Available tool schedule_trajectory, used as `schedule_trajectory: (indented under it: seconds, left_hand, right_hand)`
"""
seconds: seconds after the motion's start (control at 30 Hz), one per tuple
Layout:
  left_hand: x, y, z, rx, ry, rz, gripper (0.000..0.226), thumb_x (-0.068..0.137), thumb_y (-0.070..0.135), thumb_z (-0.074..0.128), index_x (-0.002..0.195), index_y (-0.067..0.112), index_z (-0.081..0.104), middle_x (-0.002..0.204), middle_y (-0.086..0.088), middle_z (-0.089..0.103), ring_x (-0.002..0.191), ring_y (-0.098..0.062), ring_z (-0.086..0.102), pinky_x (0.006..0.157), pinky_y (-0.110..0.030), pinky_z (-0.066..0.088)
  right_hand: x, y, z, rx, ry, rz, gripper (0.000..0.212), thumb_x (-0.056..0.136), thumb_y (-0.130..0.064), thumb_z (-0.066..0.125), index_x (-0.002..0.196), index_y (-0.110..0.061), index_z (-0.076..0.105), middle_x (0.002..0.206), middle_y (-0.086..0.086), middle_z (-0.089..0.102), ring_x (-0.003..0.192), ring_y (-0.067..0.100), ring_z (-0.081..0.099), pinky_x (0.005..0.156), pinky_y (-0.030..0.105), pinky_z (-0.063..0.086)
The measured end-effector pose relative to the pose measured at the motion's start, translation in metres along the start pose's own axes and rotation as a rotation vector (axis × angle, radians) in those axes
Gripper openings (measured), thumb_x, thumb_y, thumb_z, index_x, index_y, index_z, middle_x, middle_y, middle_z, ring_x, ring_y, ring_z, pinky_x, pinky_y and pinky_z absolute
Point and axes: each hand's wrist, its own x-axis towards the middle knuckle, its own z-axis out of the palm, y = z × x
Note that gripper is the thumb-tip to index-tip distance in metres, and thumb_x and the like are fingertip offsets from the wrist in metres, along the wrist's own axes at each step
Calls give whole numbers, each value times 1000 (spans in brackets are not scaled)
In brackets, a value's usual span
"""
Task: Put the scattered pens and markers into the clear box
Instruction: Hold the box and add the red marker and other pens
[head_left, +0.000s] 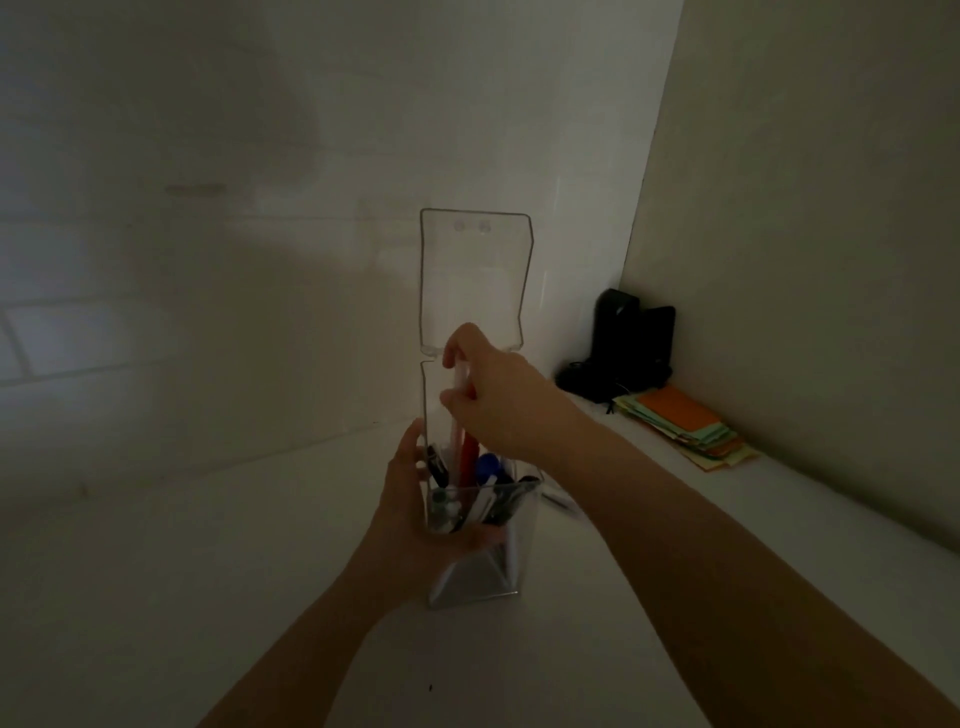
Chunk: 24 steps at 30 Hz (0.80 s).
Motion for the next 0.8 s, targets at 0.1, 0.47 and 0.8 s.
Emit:
schedule_trajectory:
  seconds: [0.1, 0.47, 0.8]
  left_hand:
    - [0, -3, -4, -5, -18, -2, 112, 32, 66, 77, 115, 67, 2, 138, 15, 30, 130, -16, 39, 107, -53, 35]
    - [3, 0, -16, -26, 1, -15, 111, 47, 44, 84, 130, 54, 10, 132, 20, 31, 121, -1, 40, 103, -33, 38]
    - [2, 0, -15, 6, 36, -40, 112, 50, 43, 84, 130, 57, 7, 147, 4, 23, 128, -8, 31, 104, -35, 34]
  right_hand:
    - [7, -3, -3, -52, 11, -32, 23, 89, -15, 50, 109, -11, 40, 73, 5, 54, 60, 18, 54, 64, 38, 54]
    - [16, -1, -9, 78, -177, 0, 21, 87, -15, 55, 105, -17, 43, 82, 5, 60, 62, 14, 59, 57, 22, 52]
    - [20, -15, 4, -29, -203, -98, 19, 91, -24, 47, 107, -13, 47, 66, -3, 48, 56, 10, 48, 56, 21, 43]
